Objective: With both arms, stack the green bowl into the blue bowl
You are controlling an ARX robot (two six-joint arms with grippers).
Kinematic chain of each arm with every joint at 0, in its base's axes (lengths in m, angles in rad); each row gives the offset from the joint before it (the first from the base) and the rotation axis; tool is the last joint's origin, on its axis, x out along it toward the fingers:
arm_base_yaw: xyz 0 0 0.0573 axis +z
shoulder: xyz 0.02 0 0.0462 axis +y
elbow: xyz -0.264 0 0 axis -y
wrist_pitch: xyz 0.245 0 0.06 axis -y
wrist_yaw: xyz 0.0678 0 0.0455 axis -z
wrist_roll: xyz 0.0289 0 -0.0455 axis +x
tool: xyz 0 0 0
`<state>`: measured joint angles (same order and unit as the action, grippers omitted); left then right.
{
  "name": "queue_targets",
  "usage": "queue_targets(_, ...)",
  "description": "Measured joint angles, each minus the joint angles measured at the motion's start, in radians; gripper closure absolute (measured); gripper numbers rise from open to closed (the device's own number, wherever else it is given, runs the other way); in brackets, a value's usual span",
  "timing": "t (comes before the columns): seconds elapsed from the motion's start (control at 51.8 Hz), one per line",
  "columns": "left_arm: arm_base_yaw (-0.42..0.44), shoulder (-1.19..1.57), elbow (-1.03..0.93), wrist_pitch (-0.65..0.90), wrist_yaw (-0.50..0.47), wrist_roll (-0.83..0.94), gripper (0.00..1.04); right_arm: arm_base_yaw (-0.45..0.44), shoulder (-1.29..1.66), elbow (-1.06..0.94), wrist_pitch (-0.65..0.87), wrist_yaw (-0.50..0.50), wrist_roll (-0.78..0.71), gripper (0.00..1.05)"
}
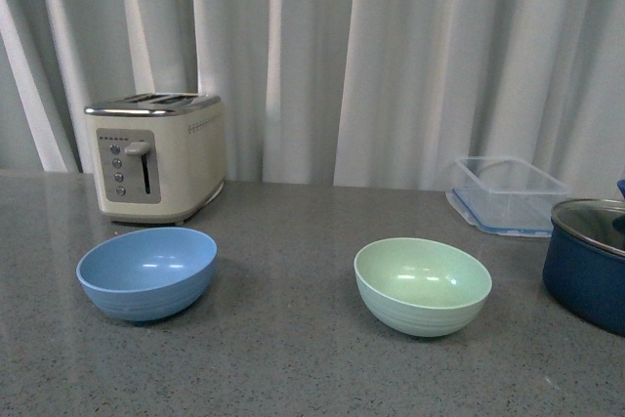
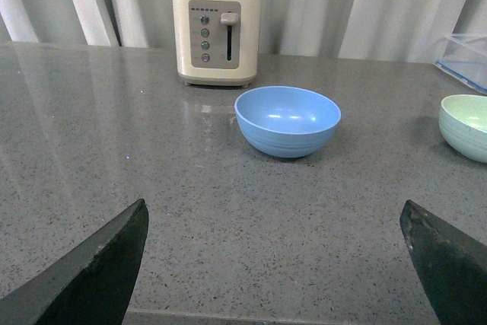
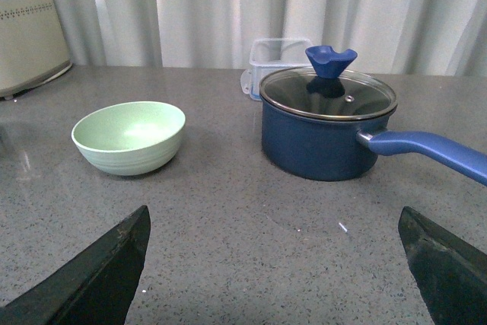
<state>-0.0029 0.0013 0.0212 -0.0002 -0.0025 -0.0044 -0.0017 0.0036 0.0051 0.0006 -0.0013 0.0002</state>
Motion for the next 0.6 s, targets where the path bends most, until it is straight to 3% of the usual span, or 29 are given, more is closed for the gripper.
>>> queue_targets(0.386,-0.001,0.002,0.002,-0.002,-0.009,0.000,0.07,0.000,0.000,0.000,0.000,0.000,0.000,0.10)
queue_targets(0.444,-0.050,0.115,0.072,-0.179,-0.208,-0.062,0.07,0.000,0.000,0.000,0.000,0.000,0.000,0.10)
queue_targets(0.502,-0.054,0.270,0.148,-0.285,-0.339,-0.098,0.07,0.000,0.000,0.000,0.000,0.000,0.000,0.10)
queue_targets(0.541,-0.028,0.403,0.194,-0.289,-0.397,-0.108,0.07,0.000,0.000,0.000,0.000,0.000,0.000,0.10)
queue_targets(0.599,0.013,0.549,0.249,-0.248,-0.386,-0.110,0.07,0.000,0.000,0.000,0.000,-0.002,0.000,0.10)
